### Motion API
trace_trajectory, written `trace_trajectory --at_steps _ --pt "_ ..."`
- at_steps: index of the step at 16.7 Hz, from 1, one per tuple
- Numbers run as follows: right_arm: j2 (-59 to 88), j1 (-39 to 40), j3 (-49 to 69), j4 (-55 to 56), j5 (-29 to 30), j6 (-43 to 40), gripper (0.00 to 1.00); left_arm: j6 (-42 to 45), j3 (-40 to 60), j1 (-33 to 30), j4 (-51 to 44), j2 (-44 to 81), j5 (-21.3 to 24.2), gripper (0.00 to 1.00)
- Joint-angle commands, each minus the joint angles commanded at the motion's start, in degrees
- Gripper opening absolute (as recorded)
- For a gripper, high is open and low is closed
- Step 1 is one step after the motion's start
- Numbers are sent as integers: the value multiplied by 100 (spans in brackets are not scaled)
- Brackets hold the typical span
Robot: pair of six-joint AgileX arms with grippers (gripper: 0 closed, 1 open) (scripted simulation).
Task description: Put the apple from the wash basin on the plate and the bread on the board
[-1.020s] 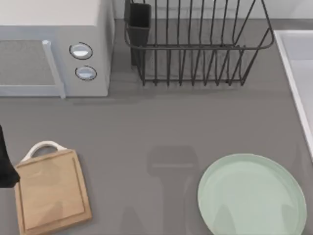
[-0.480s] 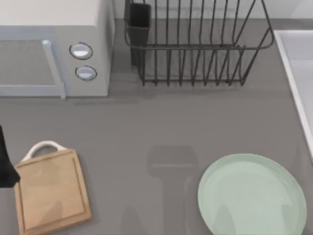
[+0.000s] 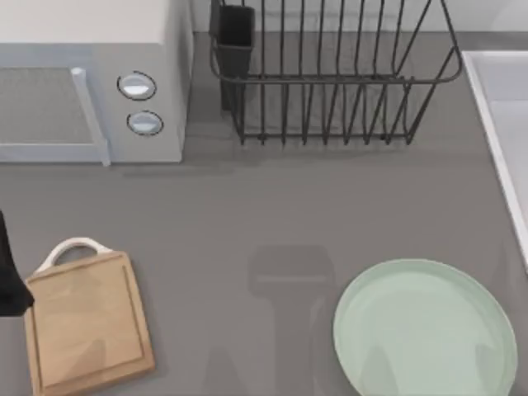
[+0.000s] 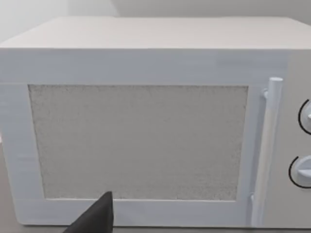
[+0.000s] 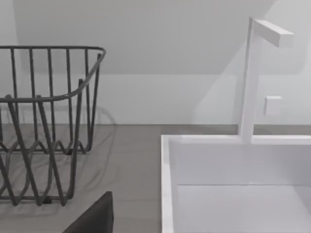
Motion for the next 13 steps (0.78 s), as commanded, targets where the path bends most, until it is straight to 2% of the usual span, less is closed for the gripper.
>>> trace_trajectory --at_steps 6,13 --pt "896 -202 785 -537 1 -193 100 0 0 0 0 0 0 100" --pt "4319 -871 3375 -2311 4 -832 100 0 0 0 0 0 0 100"
